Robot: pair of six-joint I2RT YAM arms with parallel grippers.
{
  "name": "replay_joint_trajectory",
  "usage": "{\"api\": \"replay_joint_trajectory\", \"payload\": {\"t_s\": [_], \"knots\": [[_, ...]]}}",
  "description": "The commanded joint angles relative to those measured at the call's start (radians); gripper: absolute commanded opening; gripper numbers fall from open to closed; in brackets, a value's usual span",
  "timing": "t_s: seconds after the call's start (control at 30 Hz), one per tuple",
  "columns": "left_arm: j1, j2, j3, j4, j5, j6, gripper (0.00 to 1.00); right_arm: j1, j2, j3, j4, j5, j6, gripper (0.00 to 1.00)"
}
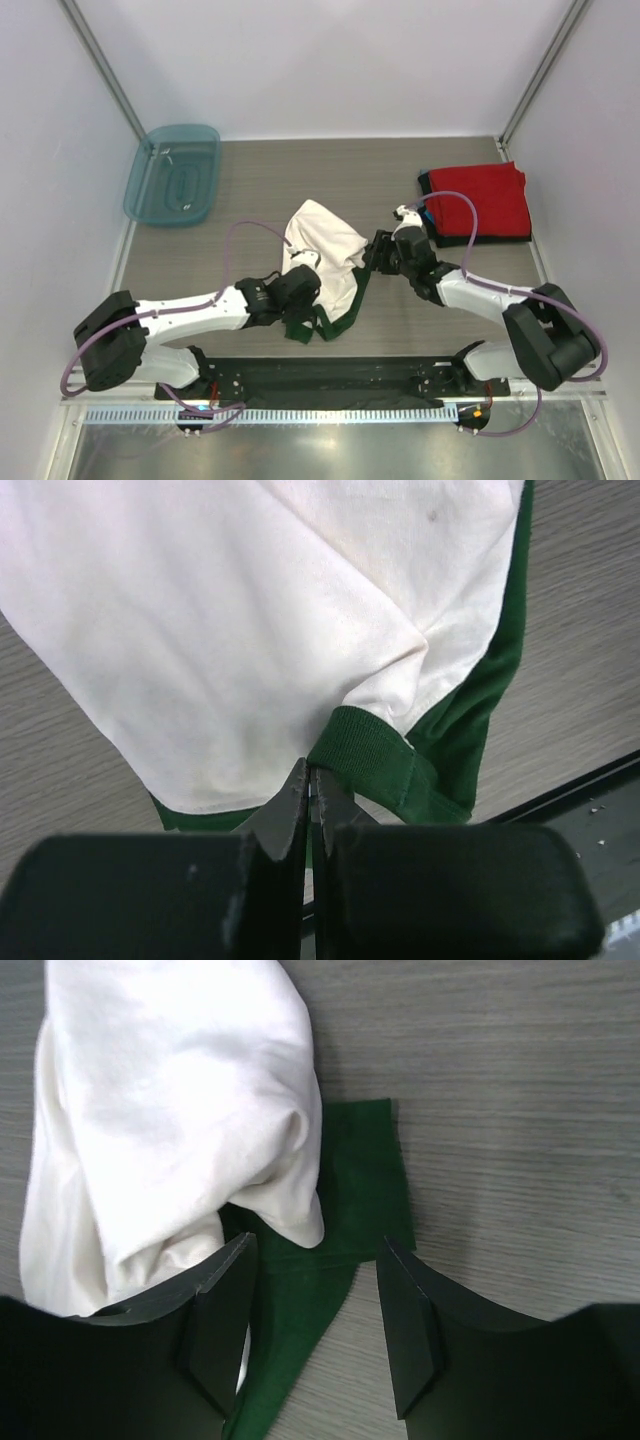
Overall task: Fold and stack the t-shirts
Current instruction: Flatten the tshirt out
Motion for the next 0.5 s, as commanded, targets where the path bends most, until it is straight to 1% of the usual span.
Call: {"api": "replay_joint_trajectory", "payload": {"t_s": [0.0,0.13,0.2,0.3,0.4,0.47], "knots": [[0.002,-0.056,-0.024,0.072,0.031,-0.029,0.0,0.002,0.058,0.051,0.004,-0.02,0.021,0.57],[0.005,-0.056,-0.028,0.071,0.036,-0.038,0.0,0.002,0.093,0.056,-0.018,-0.005,0.031,0.56],[0.005,-0.06,-0.039,0.078,0.042,-0.043,0.0,0.002,0.081,0.051,-0.019,0.01,0.031,0.56],[0.005,-0.075,-0.05,0.082,0.036,-0.047,0.0,-0.001,0.05,0.051,-0.048,0.073,0.03,0.54],[0.005,-0.085,-0.056,0.083,0.03,-0.047,0.0,-0.016,0.027,0.034,-0.049,0.086,0.039,0.49],[0.005,-0.091,-0.058,0.075,0.028,-0.046,0.0,-0.021,0.033,0.034,-0.049,0.095,0.042,0.49]]}}
